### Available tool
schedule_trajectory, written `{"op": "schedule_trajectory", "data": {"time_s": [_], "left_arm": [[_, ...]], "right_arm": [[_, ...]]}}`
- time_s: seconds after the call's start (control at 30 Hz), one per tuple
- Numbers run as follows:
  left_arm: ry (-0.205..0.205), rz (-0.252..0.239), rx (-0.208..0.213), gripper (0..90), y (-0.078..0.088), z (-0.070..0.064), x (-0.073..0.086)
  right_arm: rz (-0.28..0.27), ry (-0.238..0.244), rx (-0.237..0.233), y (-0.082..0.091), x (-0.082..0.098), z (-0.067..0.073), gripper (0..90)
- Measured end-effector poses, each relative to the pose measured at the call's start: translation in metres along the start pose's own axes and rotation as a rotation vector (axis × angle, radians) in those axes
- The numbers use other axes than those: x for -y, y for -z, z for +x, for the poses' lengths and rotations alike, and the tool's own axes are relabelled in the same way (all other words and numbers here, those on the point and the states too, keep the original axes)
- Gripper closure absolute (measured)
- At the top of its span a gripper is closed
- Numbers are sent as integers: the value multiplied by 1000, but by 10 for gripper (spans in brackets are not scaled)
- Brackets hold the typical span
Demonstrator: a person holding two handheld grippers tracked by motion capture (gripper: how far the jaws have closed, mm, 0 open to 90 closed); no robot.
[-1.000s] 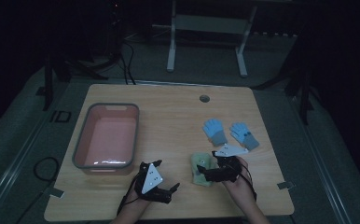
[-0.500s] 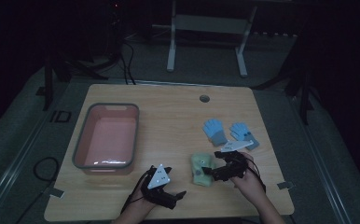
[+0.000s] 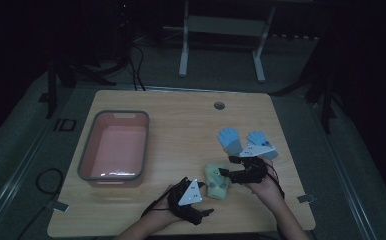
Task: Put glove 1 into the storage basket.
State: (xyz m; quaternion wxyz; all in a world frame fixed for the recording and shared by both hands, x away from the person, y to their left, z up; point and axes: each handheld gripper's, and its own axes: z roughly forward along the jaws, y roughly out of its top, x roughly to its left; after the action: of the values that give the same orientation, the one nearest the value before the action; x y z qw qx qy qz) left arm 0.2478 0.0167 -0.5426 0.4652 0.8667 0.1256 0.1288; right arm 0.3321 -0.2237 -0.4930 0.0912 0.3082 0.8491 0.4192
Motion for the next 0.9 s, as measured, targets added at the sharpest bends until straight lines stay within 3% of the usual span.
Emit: {"op": "schedule_trajectory", "data": {"time_s": [0.1, 0.23, 0.47, 0.63, 0.73, 0.83, 0.87, 0.9], "left_arm": [[-44, 12, 14, 219, -8, 2, -7], [-130, 37, 19, 262, -20, 3, -15], [-194, 97, 64, 418, -38, 9, -15], [-256, 118, 30, 445, -41, 7, -14], [-306, 132, -1, 451, -42, 3, -12], [-329, 133, -25, 473, -44, 0, -11], [-367, 145, -56, 473, -47, -3, -10], [-374, 141, -73, 506, -48, -4, -9]], "right_arm": [[-1, -15, -22, -7, 0, -5, 411], [11, -48, -37, -19, 2, -11, 384], [76, -87, -66, -40, 10, -17, 356], [129, -146, -105, -51, 20, -24, 316], [137, -185, -157, -54, 25, -28, 393], [124, -181, -176, -55, 28, -26, 438], [123, -178, -179, -55, 28, -25, 476], [125, -181, -189, -55, 29, -25, 510]]}}
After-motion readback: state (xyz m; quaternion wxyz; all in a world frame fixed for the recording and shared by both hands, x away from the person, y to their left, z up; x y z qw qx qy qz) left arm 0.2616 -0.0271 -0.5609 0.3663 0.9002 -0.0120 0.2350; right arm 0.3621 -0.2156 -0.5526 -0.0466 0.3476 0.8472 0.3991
